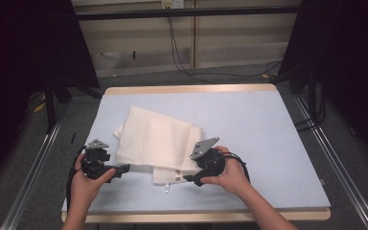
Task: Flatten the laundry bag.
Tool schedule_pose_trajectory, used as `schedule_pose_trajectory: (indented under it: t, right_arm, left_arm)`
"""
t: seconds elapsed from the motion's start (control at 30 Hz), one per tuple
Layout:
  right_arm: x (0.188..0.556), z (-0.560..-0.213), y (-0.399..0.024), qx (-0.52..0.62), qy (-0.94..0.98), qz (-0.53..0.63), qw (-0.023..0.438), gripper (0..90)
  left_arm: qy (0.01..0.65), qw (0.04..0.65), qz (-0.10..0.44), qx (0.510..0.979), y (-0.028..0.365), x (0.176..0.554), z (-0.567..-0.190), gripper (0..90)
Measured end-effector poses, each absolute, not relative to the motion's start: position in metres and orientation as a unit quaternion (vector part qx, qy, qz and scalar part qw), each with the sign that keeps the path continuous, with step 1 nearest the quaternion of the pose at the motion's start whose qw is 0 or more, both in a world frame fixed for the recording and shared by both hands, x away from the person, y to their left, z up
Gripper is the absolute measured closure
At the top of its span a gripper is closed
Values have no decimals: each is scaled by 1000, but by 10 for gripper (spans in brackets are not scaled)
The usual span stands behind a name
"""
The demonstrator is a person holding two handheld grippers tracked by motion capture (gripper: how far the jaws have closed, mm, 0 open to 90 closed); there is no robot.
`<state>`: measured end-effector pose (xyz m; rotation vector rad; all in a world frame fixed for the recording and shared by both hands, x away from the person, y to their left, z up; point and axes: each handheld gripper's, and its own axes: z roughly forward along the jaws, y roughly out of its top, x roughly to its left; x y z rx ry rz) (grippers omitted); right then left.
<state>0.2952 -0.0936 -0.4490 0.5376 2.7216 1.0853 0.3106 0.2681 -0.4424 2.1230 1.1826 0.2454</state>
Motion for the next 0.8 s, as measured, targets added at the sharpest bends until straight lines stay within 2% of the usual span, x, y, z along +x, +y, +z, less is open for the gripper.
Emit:
schedule_pose_trajectory:
  t: [0.37,0.47,0.57,0.6,0.63,0.67,0.7,0.73,0.8]
  right_arm:
    - [297,-463,-86,174,919,344,86,259]
    - [297,-471,-86,170,922,334,96,317]
    - [297,-474,-84,169,925,328,94,323]
    - [298,-475,-86,179,921,336,86,386]
    - [298,-475,-86,179,921,336,86,386]
    - [296,-476,-87,184,917,343,88,504]
    - [296,-476,-87,184,917,343,88,504]
    - [296,-475,-87,184,916,344,94,566]
    - [296,-473,-88,183,918,338,101,779]
  left_arm:
    - [459,339,96,815,272,310,-444,54]
    - [463,340,96,813,272,309,-445,55]
    - [464,341,97,812,271,309,-446,55]
    - [468,342,96,809,271,308,-446,57]
    - [468,342,96,809,271,308,-446,58]
    - [470,344,92,808,271,308,-447,60]
    - [471,345,90,807,270,308,-447,60]
    - [466,342,91,811,271,309,-447,60]
    - [463,338,94,814,269,308,-447,61]
